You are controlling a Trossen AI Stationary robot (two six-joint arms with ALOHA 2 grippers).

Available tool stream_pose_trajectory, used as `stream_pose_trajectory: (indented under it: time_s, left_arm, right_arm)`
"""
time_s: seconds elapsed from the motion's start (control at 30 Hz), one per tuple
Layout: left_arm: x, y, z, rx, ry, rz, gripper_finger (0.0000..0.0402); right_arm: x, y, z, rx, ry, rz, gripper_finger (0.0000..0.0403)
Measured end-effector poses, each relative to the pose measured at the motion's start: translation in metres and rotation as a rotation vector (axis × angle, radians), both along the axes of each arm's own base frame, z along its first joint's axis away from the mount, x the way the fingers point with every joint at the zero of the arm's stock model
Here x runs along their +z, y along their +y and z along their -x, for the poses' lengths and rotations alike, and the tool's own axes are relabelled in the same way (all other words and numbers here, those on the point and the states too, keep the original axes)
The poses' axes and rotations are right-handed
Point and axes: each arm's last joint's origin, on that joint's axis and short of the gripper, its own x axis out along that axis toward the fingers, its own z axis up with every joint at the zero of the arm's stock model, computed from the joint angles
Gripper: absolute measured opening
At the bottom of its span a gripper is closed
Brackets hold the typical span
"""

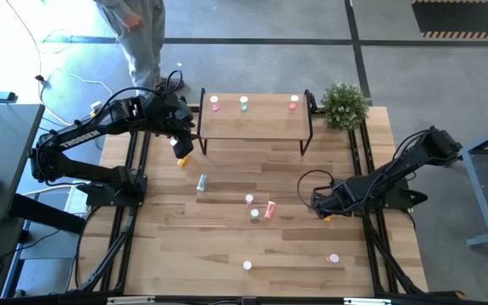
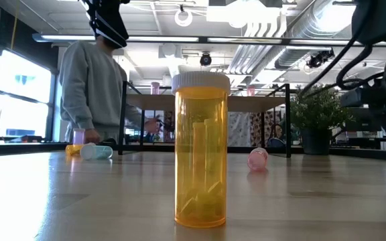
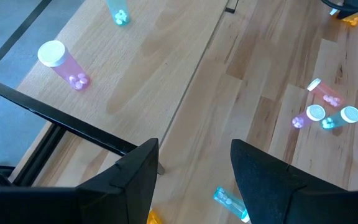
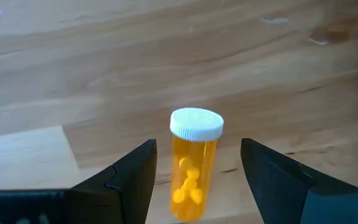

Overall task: Pick and place medicine bottles onto shelf by color
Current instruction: Put the middle right yellow pill bottle on the shelf

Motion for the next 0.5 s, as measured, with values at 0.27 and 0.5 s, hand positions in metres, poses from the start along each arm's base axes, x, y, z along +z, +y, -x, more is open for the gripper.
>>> stream_pose_trajectory:
  time_s: [0.27, 0.5]
  left_arm:
    - [0.0000, 0.0001, 0.0000, 0.002, 0.001, -0.002, 0.0193]
    - [0.0002, 0.0002, -0.0001, 0.002, -0.002, -0.004, 0.0193]
  right_arm:
    - [-0.0085, -0.0015, 0.0032, -0.016, -0.008, -0.004, 0.0224]
    - [-0.0101, -0.0009, 0.0020, -0.023, -0.029, -0.014, 0.0189]
